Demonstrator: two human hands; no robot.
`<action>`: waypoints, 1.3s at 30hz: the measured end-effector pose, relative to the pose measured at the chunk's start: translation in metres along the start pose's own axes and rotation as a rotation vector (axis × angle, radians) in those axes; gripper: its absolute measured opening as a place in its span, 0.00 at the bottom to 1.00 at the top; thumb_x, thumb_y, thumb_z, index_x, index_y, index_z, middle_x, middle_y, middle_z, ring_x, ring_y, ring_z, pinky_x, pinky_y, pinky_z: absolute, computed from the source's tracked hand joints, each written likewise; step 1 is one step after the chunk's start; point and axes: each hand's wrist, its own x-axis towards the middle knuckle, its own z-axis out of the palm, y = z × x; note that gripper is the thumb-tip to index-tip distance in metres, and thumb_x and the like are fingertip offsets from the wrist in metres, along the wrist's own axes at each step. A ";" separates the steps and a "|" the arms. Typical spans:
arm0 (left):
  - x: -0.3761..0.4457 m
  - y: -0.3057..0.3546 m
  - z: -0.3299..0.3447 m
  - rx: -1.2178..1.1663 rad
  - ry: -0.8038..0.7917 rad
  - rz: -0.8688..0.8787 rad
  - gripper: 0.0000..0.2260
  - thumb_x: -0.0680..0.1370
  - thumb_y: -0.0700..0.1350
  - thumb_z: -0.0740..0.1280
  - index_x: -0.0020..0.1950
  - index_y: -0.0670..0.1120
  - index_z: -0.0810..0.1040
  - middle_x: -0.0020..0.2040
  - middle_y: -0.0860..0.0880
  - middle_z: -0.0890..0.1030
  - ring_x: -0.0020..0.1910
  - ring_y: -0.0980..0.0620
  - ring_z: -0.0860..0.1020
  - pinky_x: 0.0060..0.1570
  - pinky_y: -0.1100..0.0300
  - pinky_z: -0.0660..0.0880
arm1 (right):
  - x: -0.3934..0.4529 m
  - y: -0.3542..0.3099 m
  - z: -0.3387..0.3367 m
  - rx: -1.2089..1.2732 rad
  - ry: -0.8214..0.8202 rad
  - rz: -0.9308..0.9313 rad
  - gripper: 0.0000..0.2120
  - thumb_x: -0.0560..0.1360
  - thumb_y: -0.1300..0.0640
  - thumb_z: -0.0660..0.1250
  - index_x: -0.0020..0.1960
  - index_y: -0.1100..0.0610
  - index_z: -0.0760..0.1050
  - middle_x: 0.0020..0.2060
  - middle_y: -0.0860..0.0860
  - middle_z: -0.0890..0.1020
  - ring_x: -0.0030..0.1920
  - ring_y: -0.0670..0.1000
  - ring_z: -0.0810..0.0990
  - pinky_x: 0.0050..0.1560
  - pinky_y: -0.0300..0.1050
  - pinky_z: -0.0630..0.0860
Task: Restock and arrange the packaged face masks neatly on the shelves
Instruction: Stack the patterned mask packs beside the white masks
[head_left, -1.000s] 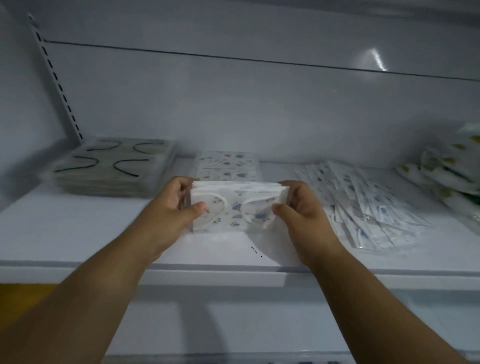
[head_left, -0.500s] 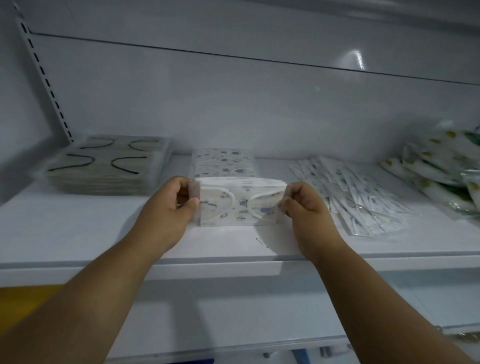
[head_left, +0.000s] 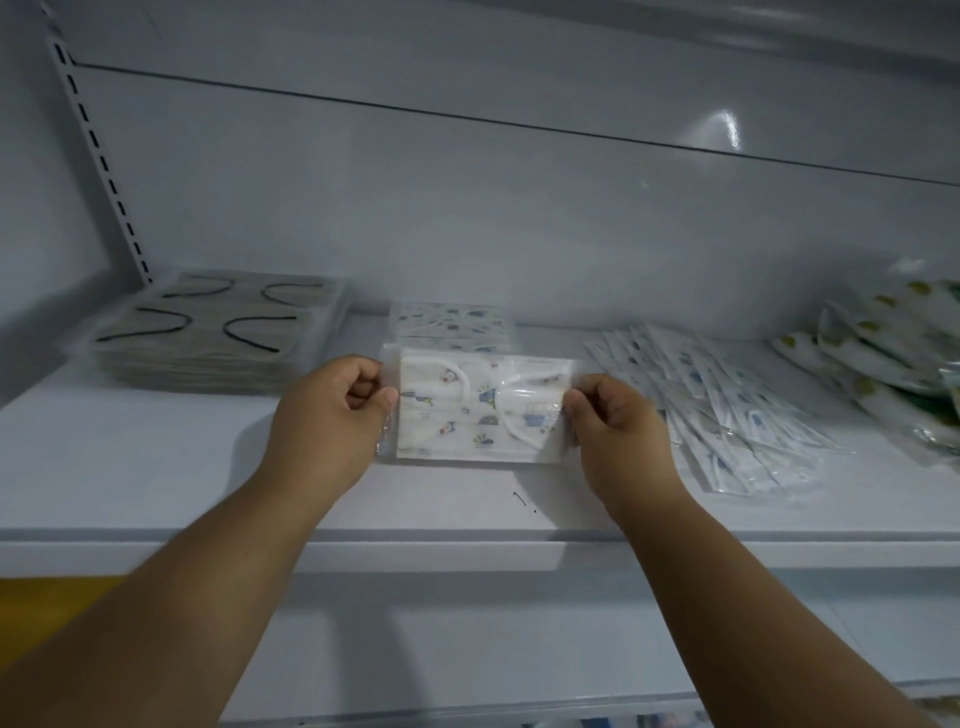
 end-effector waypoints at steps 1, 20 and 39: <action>0.003 0.002 0.002 0.002 0.004 0.003 0.04 0.79 0.42 0.70 0.48 0.51 0.80 0.40 0.56 0.81 0.37 0.60 0.78 0.35 0.68 0.69 | 0.004 0.001 0.000 0.010 0.004 -0.001 0.10 0.81 0.57 0.64 0.41 0.50 0.77 0.30 0.45 0.78 0.30 0.40 0.73 0.31 0.31 0.69; 0.168 0.045 0.045 0.802 -0.230 0.266 0.12 0.77 0.33 0.63 0.54 0.44 0.82 0.53 0.44 0.82 0.53 0.43 0.78 0.49 0.56 0.73 | 0.184 -0.014 0.041 -0.482 -0.156 -0.047 0.12 0.77 0.64 0.58 0.51 0.56 0.79 0.47 0.51 0.80 0.46 0.53 0.76 0.45 0.43 0.73; 0.203 0.003 0.066 0.913 -0.327 0.231 0.12 0.75 0.34 0.63 0.54 0.43 0.81 0.57 0.41 0.80 0.57 0.40 0.78 0.51 0.55 0.71 | 0.209 0.002 0.093 -0.746 -0.231 -0.020 0.11 0.79 0.64 0.59 0.55 0.57 0.78 0.54 0.56 0.81 0.56 0.57 0.79 0.52 0.44 0.73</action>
